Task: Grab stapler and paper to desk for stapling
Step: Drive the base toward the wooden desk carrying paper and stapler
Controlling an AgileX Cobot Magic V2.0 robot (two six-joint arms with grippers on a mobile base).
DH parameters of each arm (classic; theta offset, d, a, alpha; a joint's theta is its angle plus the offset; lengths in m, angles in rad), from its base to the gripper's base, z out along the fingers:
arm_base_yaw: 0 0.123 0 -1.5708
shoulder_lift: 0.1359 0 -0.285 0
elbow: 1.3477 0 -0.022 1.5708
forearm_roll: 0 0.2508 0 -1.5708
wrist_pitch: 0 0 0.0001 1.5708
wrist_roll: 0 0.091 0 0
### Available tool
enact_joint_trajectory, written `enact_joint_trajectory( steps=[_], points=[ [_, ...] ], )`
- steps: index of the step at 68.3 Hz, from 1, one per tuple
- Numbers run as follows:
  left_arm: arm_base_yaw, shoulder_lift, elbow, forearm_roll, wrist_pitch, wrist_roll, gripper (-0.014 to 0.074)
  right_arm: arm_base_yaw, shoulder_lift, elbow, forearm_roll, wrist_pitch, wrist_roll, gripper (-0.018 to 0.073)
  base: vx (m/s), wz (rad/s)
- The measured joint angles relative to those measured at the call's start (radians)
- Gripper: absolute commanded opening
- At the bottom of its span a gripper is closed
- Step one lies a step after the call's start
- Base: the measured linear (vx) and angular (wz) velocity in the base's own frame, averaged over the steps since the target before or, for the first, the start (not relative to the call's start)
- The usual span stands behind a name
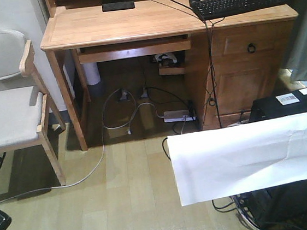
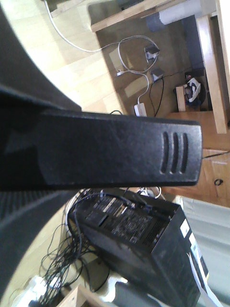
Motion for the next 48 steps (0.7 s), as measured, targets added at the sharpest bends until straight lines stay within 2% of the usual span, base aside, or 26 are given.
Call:
enact_joint_trajectory(
  steps=[48],
  points=[
    [0.000, 0.000, 0.000, 0.000, 0.000, 0.000, -0.0006, 0.000, 0.000, 0.000, 0.000, 0.000, 0.000, -0.0001, 0.19, 0.03]
  ],
)
